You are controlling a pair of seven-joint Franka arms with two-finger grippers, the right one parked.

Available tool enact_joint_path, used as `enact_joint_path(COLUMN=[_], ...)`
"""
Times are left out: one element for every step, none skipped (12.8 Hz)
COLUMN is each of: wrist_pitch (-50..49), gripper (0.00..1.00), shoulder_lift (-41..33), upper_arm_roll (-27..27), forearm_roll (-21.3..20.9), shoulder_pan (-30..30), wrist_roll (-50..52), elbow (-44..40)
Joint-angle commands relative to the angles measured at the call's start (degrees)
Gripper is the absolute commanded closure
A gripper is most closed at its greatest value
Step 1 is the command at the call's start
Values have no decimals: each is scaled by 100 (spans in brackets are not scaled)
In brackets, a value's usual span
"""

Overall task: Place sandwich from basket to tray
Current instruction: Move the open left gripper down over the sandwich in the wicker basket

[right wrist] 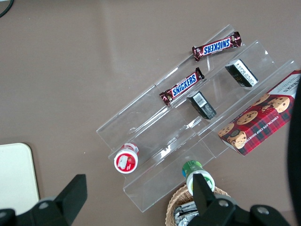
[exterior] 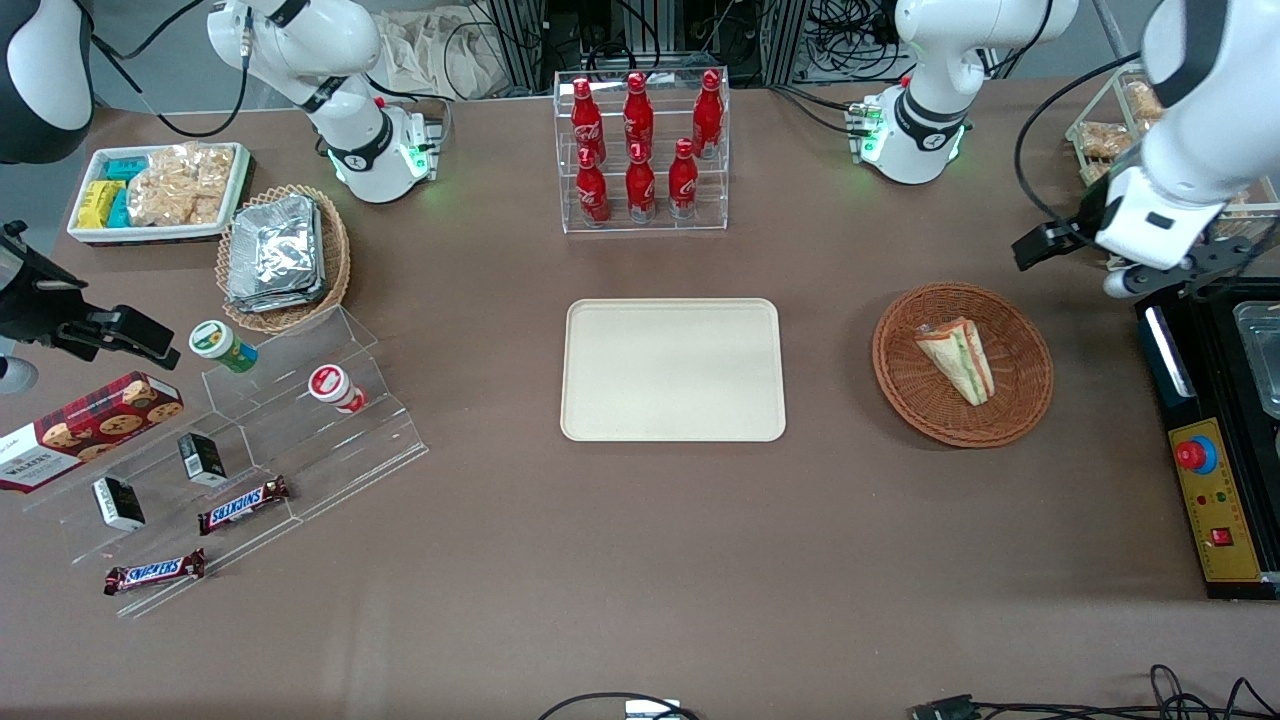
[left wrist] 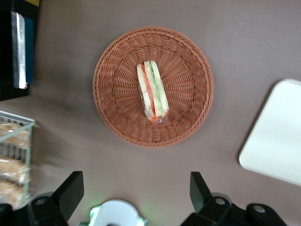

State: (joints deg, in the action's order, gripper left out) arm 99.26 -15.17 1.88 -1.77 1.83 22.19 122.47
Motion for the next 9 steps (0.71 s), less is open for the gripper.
enact_joint_path(wrist_pitch=[960, 1425, 2038, 2566, 2937, 3272, 3675, 4097, 4380], gripper=[0, 0, 0, 0, 0, 0, 0, 0, 0], shoulder_lift=[-347, -259, -180, 47, 380, 714, 987, 1216, 1453], upper_arm_roll=[-30, -30, -30, -38, -56, -47, -47, -47, -47], forearm_roll=[-8, -16, -16, -16, -16, -16, -16, -16, -16], shoulder_pan=[-8, -8, -8, -16, -121, -226, -253, -262, -262], wrist_roll=[653, 803, 831, 848, 962, 1050, 1059, 1068, 1164], elbow=[1110, 1417, 1794, 2033, 2087, 2131, 2210, 2298, 2316])
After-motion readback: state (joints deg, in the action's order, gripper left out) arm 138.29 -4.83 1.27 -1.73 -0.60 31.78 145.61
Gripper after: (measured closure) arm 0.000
